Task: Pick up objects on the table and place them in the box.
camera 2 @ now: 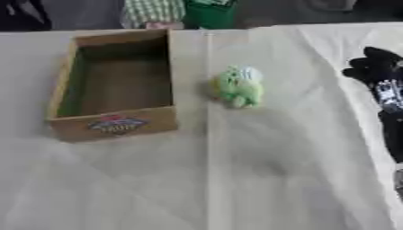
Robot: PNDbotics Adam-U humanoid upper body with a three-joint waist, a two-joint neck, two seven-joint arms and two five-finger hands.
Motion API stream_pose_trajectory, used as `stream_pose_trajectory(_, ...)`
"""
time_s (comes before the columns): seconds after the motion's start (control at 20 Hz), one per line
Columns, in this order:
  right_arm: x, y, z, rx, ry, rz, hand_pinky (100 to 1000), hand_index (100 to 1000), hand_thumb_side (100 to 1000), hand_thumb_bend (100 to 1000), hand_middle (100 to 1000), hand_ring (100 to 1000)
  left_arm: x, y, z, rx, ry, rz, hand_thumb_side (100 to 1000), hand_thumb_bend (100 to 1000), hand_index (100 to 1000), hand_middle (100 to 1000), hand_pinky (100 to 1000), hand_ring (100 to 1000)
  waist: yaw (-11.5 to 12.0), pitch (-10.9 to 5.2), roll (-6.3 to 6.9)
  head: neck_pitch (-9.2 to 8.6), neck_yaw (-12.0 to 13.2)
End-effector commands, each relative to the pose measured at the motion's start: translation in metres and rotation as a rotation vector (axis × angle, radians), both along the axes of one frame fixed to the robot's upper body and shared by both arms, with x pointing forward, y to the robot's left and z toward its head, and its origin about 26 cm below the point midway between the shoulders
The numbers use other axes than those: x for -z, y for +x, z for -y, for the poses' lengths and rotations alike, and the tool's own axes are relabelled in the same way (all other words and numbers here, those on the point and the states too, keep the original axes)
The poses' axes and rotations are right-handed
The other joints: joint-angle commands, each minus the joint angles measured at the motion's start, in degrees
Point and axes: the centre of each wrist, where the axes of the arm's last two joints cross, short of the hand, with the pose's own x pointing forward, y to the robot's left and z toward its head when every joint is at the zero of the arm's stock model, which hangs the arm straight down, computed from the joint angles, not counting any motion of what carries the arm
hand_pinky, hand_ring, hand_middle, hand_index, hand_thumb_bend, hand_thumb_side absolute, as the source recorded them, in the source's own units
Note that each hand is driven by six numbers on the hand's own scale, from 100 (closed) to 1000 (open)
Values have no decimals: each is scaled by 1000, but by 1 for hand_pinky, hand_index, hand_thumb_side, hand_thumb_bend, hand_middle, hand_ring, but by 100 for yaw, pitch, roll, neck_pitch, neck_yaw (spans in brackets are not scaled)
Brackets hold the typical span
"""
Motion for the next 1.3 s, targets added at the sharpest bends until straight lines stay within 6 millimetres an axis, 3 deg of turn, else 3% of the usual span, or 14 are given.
stream_pose_trajectory(0.05, -10, -2, 1, 4, -19, 31, 906, 846, 635, 100, 700, 740, -9, -3, -3, -10, 25, 21, 561, 100, 689, 519, 743, 543, 11, -115, 0, 100, 12)
stream_pose_trajectory(0.35, -21, 0, 1, 11, -57, 49, 900, 851, 542, 100, 699, 739, -9, -3, -2, -7, 26, 21, 561, 100, 689, 519, 743, 543, 20, -118, 0, 168, -26)
stream_pose_trajectory(0.6, -57, 5, 5, 55, -221, 115, 874, 860, 534, 100, 718, 743, -9, -3, -2, -5, 30, 18, 563, 100, 689, 519, 743, 544, 39, -146, -4, 112, -38)
stream_pose_trajectory(0.75, -90, 6, 4, 124, -350, 172, 856, 866, 577, 100, 734, 747, -8, -3, -2, -1, 33, 14, 563, 100, 689, 519, 742, 544, 51, -159, 0, 95, -44)
stream_pose_trajectory(0.95, -132, 5, -2, 229, -608, 251, 834, 905, 714, 100, 799, 777, -8, -3, -2, 5, 40, 8, 563, 100, 689, 519, 743, 544, 76, -175, 11, 109, -94)
stream_pose_trajectory(1.3, -184, 4, -12, 334, -952, 254, 824, 910, 816, 123, 825, 813, -7, -4, -2, 17, 52, -3, 563, 100, 689, 520, 742, 545, 123, -193, 7, 78, -185)
